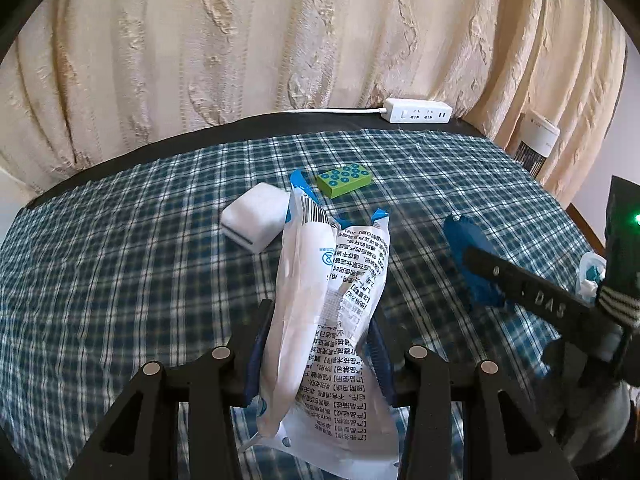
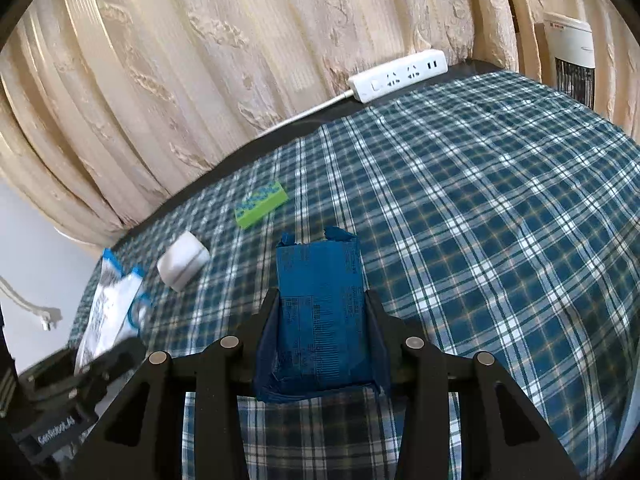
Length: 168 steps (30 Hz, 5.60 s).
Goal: Organize objects
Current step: 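Carry the blue pouch into the clear bowl and open the right tool while the left carries the wipes, then lower the white wipes packet into the clear bowl and open the left tool, then move both tools from the bowl toward the white box and green block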
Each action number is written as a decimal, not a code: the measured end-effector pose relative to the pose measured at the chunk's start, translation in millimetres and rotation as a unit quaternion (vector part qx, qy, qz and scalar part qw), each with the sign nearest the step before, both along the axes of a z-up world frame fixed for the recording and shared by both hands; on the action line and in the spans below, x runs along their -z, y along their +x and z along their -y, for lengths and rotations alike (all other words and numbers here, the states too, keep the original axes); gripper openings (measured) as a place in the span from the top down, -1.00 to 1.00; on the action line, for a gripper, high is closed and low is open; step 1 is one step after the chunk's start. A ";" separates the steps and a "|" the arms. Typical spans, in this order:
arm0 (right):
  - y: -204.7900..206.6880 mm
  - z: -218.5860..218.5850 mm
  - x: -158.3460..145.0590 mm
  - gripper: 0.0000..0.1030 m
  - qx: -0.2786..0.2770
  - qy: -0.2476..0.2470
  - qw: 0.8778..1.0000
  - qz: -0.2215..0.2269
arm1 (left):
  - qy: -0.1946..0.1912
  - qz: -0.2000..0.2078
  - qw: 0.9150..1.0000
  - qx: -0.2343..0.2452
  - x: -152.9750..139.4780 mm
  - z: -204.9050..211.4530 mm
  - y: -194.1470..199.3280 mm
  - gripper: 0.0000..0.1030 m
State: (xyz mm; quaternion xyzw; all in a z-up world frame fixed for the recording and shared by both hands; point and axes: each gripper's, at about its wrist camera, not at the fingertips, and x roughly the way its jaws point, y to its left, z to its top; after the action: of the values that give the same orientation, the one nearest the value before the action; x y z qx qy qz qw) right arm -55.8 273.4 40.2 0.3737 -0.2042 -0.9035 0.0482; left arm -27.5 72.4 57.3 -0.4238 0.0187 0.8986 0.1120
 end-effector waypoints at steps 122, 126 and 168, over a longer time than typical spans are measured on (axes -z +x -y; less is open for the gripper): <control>250.8 -263.3 -38.6 -0.20 0.315 0.040 0.946 -0.061 | -0.015 0.027 0.939 0.342 -9.0 -348.4 53.4 -0.38; 250.4 -263.2 -37.8 -0.20 0.314 0.038 0.947 -0.061 | -0.004 0.018 0.941 0.337 -16.3 -340.2 52.9 -0.54; 220.5 -185.2 -78.7 -0.41 0.272 0.065 0.955 -0.096 | 0.047 -0.013 0.979 0.198 -32.5 -189.5 28.4 -0.92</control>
State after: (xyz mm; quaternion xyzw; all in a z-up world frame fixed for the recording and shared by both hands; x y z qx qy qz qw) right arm 164.8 458.5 118.8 0.2181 -0.2340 -0.9251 -0.2047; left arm 0.9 261.9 89.8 -0.3944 0.0615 0.8638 0.3074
